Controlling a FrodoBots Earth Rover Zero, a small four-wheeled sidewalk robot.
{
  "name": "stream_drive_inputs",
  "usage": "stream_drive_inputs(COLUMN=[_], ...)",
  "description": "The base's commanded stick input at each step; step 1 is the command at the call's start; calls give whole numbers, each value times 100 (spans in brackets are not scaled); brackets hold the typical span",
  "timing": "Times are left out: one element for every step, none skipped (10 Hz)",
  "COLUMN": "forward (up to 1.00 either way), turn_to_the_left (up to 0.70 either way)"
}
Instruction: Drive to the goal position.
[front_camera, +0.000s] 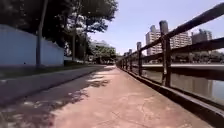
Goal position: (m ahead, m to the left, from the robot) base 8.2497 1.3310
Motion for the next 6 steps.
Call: stream_drive_inputs(forward=[100,100,100,100,100,100], turn_to_the_left=[1,5,23,34,24,1])
